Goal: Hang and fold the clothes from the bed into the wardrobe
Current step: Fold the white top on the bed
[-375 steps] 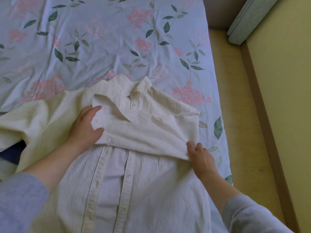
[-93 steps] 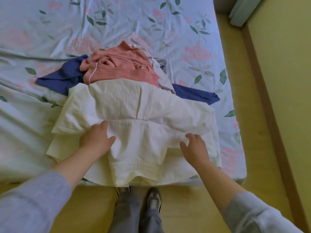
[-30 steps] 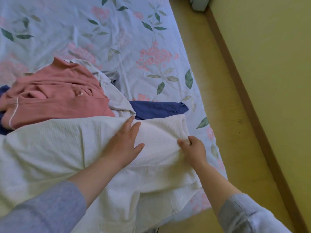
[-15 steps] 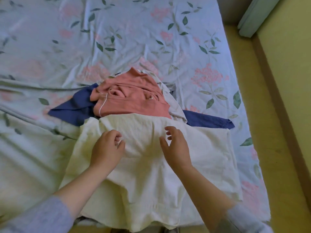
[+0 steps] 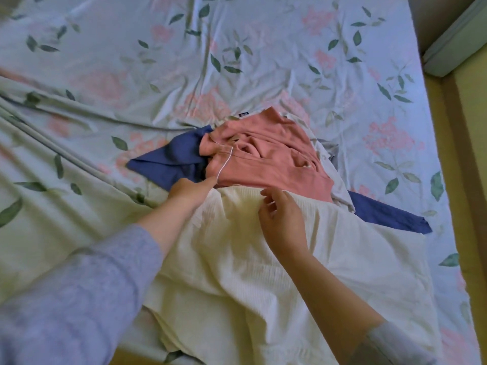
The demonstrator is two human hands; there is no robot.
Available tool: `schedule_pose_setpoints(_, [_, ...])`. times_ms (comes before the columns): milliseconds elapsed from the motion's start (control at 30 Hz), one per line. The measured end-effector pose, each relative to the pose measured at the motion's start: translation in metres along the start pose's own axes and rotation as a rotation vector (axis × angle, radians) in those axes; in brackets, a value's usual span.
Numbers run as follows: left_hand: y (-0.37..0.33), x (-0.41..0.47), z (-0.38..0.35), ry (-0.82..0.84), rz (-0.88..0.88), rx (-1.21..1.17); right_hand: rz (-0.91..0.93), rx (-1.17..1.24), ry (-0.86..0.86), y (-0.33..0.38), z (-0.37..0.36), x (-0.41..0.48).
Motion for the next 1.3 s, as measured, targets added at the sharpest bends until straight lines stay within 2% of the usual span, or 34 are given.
schedule_pose_setpoints(100, [-0.003,0.011,-0.008,0.184,0.061,-0.028,-0.025,0.008,-0.045,0.001,-0.009,0.007])
schedule_pose_setpoints(167, [0.003,0.019,-0.019,0.299,0.086,-0.176,-0.051,0.008,-0.057,0.0,-0.012,0.01])
schedule_pose_setpoints(233, [0.01,0.028,-0.018,0.178,0.074,-0.365,-0.071,0.024,-0.071,0.0,-0.011,0.013])
schedule_pose_setpoints(333, [0.02,0.032,-0.004,-0.023,-0.056,-0.525,-0.09,0.047,-0.098,0.0,-0.009,0.019])
schedule_pose_setpoints(400, [0.029,0.036,0.002,-0.051,-0.104,-0.556,-0.105,0.046,-0.124,-0.001,-0.007,0.023])
schedule_pose_setpoints(533, [0.051,0.052,0.013,-0.034,-0.02,-0.82,-0.072,-0.026,-0.108,-0.007,-0.01,0.023])
schedule_pose_setpoints(600, [0.054,0.055,0.012,0.041,0.004,-0.748,-0.014,-0.068,-0.079,-0.007,-0.015,0.019])
schedule_pose_setpoints(733, [0.062,0.027,-0.011,0.492,0.041,-0.457,0.045,-0.105,-0.06,-0.008,-0.025,0.007])
schedule_pose_setpoints(767, [0.065,0.02,-0.016,0.558,0.014,-0.38,0.044,-0.106,-0.064,-0.008,-0.026,0.004])
schedule_pose_setpoints(800, [0.068,0.014,-0.02,0.555,-0.04,-0.333,0.041,-0.107,-0.064,-0.008,-0.026,0.001])
schedule_pose_setpoints(833, [0.071,0.011,-0.021,0.476,-0.108,-0.325,0.04,-0.109,-0.061,-0.008,-0.026,0.0])
schedule_pose_setpoints(900, [0.079,0.007,-0.02,0.224,-0.197,-0.38,0.035,-0.108,-0.053,-0.007,-0.027,-0.002])
schedule_pose_setpoints(1000, [0.098,0.004,-0.022,-0.009,-0.175,-0.431,0.034,-0.131,-0.033,-0.006,-0.026,-0.002])
schedule_pose_setpoints(1067, [0.109,0.004,-0.026,-0.108,-0.143,-0.262,0.05,-0.179,-0.007,-0.007,-0.026,-0.005])
schedule_pose_setpoints(1167, [0.116,0.006,-0.033,-0.126,-0.17,-0.046,0.086,-0.193,0.018,-0.006,-0.025,-0.014])
schedule_pose_setpoints(1300, [0.121,0.004,-0.039,0.052,-0.062,-0.107,0.135,-0.11,-0.089,-0.009,-0.022,-0.046])
Point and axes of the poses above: each hand's wrist, its own x-axis towards the middle knuckle, its own z-axis out of the back of the hand, y = z × x, the point moved 3 cm from there along x, towards the middle knuckle, and after that the axes turned 12 degrees about x, right-handed, at the moved point
